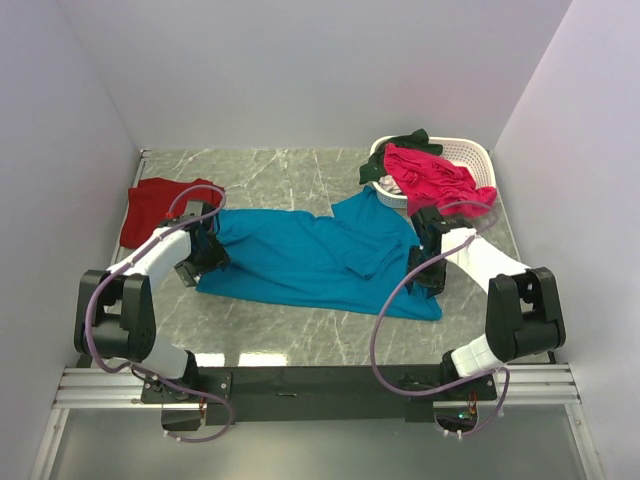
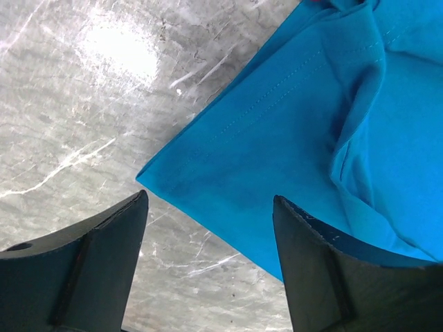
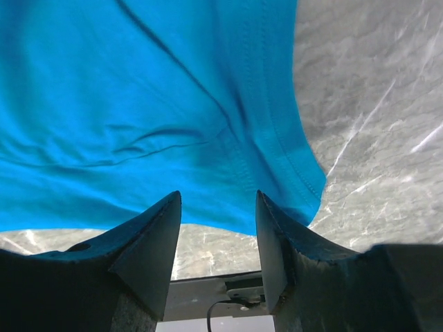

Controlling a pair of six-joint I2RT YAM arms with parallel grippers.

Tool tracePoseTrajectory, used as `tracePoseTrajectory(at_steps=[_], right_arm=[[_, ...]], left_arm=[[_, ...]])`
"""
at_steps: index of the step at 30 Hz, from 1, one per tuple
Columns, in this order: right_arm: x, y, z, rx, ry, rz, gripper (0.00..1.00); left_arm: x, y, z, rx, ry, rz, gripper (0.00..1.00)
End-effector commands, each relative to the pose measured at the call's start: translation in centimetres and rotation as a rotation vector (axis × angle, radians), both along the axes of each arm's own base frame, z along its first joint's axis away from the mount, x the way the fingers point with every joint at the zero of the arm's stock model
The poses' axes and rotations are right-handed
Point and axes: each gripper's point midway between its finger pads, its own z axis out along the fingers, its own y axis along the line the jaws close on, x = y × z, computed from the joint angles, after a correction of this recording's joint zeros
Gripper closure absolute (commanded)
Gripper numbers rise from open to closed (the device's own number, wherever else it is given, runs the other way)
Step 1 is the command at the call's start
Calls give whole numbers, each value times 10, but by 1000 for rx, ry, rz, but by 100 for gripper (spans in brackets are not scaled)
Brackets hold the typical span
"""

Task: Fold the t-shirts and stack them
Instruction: Fold the tshirt

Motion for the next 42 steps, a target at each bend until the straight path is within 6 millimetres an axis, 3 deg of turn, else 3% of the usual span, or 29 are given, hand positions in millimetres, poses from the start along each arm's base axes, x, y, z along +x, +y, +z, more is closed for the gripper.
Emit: tracePoseTrajectory(at_steps=[1, 15, 23, 26, 30, 35, 42], right_arm=[[10, -4, -2, 14, -53, -45, 46], [23, -4, -23, 31, -34, -38, 49], [21, -7, -32, 21, -3, -31, 57], [16, -6, -36, 28, 17, -31, 71], [13, -6, -40, 27, 31, -28, 82], [6, -10, -27, 13, 32, -30, 93], [-10, -12, 5, 20, 4, -20, 90]], left_arm=[[4, -1, -3, -9, -20, 3, 23], [1, -4, -9, -29, -14, 3, 28], [2, -7, -13, -47, -22, -5, 38], [2, -9, -15, -53, -18, -9, 40], [3, -10, -17, -58, -18, -9, 42], [6, -9, -14, -53, -20, -15, 43], [6, -10, -13, -56, -23, -14, 47]])
